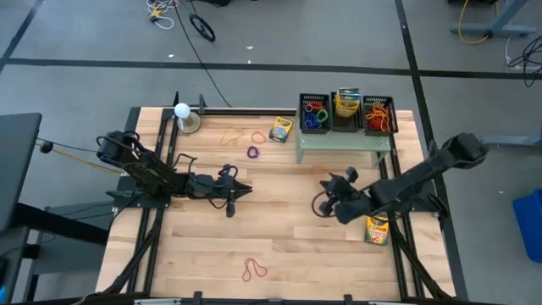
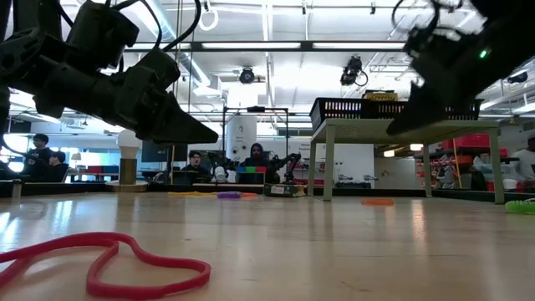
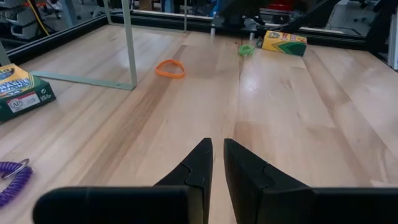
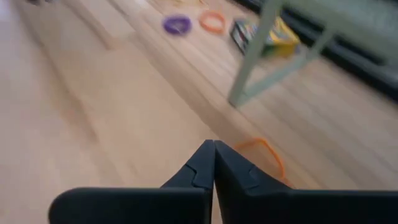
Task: Pick & Place Office Desk Supplies
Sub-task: Put the right orange rubber band into the right black basket on the shelf
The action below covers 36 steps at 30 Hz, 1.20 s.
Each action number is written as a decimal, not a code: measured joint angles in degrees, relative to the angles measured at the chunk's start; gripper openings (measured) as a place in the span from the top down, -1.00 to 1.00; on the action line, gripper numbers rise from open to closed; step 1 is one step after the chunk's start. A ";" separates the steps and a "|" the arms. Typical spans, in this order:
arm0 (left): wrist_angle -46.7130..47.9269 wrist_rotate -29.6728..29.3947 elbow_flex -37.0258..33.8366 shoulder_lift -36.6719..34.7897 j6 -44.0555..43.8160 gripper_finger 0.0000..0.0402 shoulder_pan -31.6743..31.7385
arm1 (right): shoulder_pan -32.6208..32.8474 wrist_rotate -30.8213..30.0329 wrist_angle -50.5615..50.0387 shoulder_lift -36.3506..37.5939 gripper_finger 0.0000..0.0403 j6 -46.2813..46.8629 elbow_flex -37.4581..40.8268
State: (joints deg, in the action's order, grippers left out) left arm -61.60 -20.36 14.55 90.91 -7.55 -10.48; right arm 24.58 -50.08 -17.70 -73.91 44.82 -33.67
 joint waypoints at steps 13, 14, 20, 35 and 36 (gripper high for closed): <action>0.07 0.00 0.00 0.00 -0.13 0.76 0.02 | -17.30 12.54 9.53 -12.98 0.45 -3.26 0.00; 0.04 0.00 -0.01 0.00 -0.13 0.76 0.02 | -18.25 13.63 9.64 -13.66 0.41 -3.69 0.00; 0.02 0.00 -0.02 0.00 -0.13 0.76 0.02 | -21.83 17.46 12.37 -17.90 0.31 -6.21 0.00; -0.04 0.00 -0.02 0.00 -0.13 0.76 0.02 | -22.01 21.04 17.43 -20.24 0.96 -13.73 -0.02; -0.04 0.00 -0.02 0.00 -0.13 0.76 0.02 | -21.65 21.06 17.38 -20.12 0.96 -13.73 -0.02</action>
State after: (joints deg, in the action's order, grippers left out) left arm -61.65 -20.36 14.52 90.91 -7.68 -10.46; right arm 2.93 -29.02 -0.32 -94.03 31.09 -33.69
